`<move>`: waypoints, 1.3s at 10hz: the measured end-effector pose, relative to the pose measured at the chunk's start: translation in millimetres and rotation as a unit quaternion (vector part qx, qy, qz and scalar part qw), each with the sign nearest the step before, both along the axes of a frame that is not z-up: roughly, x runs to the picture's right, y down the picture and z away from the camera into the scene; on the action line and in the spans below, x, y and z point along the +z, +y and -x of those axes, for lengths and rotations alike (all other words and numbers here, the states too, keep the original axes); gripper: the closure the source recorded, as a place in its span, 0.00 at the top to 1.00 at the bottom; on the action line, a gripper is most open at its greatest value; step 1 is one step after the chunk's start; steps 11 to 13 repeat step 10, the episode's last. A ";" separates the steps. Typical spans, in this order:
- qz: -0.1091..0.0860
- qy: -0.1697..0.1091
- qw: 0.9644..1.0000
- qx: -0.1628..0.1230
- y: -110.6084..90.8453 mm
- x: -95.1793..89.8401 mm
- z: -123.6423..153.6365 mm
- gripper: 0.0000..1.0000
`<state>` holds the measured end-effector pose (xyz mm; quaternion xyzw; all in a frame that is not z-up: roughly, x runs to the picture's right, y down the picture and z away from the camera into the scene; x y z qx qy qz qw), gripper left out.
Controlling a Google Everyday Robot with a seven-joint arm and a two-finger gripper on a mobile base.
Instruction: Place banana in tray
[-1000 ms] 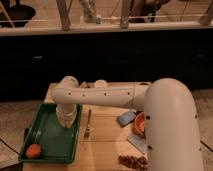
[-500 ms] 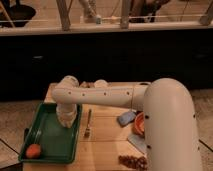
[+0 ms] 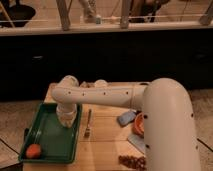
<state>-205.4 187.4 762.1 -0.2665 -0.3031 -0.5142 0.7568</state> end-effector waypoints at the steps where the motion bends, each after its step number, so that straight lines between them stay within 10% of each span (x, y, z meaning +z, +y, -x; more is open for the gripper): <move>1: 0.000 -0.001 1.000 -0.002 -0.3 0.6 0.7 0.00; 13: 0.003 -0.004 1.000 -0.010 -4.9 9.3 -1.0 0.06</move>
